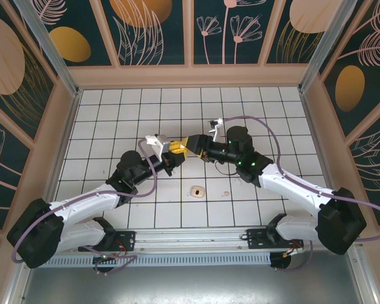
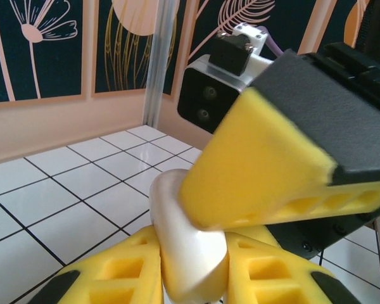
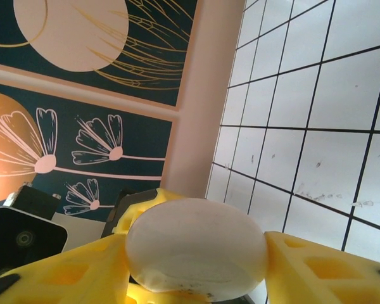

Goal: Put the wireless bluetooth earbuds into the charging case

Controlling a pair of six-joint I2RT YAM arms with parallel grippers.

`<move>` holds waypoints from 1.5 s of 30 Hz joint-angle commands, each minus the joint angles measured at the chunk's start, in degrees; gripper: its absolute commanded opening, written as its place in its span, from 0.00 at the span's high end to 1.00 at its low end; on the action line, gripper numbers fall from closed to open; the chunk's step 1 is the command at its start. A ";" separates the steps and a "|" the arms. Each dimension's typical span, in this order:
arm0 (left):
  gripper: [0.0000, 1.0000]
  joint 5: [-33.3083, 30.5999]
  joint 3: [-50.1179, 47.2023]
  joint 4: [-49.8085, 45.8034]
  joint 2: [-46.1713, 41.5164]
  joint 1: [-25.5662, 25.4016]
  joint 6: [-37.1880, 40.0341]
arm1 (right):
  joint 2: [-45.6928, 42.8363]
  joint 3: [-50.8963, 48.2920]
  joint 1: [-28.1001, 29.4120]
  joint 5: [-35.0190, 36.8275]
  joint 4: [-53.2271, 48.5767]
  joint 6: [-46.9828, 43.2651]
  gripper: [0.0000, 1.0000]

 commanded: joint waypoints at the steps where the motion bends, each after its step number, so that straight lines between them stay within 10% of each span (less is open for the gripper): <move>1: 0.82 -0.26 0.44 2.30 -0.33 0.03 -0.59 | -4.34 -0.59 0.46 1.75 0.26 -4.93 0.37; 9: 0.88 0.10 -1.27 4.76 -0.54 0.07 -3.15 | -12.10 -4.91 -4.65 4.83 2.59 -15.17 0.32; 23: 0.89 22.92 2.63 23.06 6.27 1.60 -16.71 | -19.58 -4.33 -18.35 -21.58 5.41 -36.20 0.36; 45: 0.89 28.72 7.48 33.17 9.67 1.59 -25.38 | -9.27 3.80 -14.63 -39.82 7.03 -41.89 0.49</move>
